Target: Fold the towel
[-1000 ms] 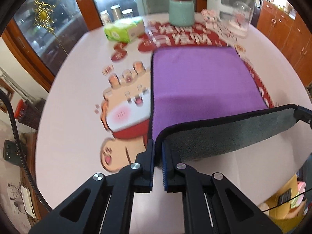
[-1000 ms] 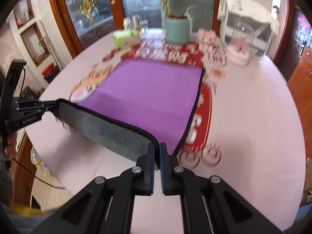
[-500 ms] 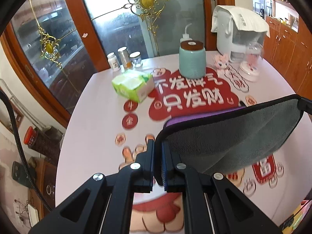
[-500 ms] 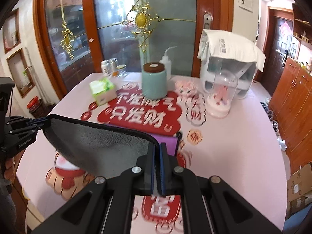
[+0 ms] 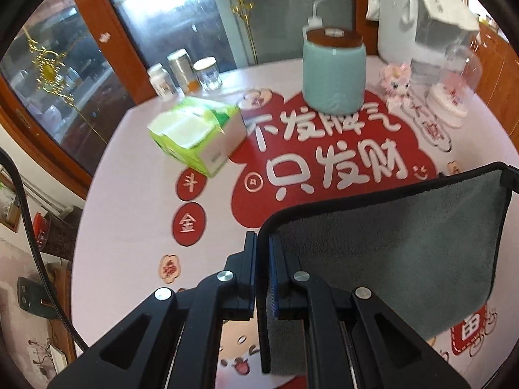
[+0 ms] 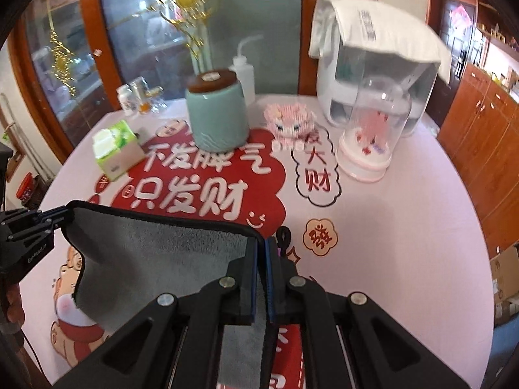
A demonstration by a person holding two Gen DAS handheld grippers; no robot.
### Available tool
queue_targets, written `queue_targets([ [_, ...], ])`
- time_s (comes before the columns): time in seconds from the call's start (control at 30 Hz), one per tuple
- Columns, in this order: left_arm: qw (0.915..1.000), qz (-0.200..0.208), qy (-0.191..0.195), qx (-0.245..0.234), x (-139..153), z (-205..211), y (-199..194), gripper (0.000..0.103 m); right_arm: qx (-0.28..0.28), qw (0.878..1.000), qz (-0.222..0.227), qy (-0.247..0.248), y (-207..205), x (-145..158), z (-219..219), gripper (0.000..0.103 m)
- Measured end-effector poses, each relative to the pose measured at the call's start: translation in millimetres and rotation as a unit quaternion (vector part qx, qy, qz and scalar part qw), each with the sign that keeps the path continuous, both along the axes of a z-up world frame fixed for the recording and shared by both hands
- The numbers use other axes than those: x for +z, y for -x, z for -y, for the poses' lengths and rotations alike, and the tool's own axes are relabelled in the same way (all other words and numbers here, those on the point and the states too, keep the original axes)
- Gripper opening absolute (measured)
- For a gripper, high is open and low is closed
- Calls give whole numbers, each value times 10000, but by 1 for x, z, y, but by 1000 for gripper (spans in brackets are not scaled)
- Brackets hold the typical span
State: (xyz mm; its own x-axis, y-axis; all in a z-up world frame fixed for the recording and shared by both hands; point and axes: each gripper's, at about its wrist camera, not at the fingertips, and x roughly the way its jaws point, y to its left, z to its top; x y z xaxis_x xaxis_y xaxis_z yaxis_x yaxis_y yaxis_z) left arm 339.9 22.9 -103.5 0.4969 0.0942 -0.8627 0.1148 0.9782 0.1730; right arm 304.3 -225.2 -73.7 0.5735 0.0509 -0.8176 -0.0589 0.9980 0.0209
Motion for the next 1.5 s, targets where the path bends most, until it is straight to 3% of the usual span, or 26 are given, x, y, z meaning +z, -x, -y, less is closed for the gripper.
queue_targets([
  [0.13, 9998, -183, -61, -38, -26, 5, -14, 5, -107, 9997, -207, 18, -18, -23, 2, 5],
  [0.43, 9994, -334, 4, 56, -51, 10, -40, 5, -301, 9979, -571, 78, -45, -67, 6, 5],
  [0.7, 9985, -527, -156, 60, -73, 16, -53, 8, -351, 9963, -775, 147, -54, -86, 6, 5],
  [0.73, 9983, -550, -155, 67, -74, 16, -54, 11, -376, 9960, -798, 170, -54, -87, 6, 6],
  [0.8, 9980, -602, -133, 110, -76, 15, -55, 28, -451, 9952, -844, 196, -55, -86, 7, 12],
  [0.87, 9983, -560, -1, 155, -72, 12, -52, 59, -506, 9951, -823, 198, -54, -83, 7, 15],
  [0.97, 9991, -339, 143, 201, -60, 7, -47, 79, -548, 9957, -666, 337, -49, -74, 6, 24],
  [1.1, 9981, -281, 491, 256, -44, 2, -37, 81, -434, 9972, -448, 416, -38, -57, 0, 33],
  [1.5, 9966, -66, 711, 408, 1, -3, 22, 89, 84, 9997, -176, 171, 15, -13, -27, 34],
])
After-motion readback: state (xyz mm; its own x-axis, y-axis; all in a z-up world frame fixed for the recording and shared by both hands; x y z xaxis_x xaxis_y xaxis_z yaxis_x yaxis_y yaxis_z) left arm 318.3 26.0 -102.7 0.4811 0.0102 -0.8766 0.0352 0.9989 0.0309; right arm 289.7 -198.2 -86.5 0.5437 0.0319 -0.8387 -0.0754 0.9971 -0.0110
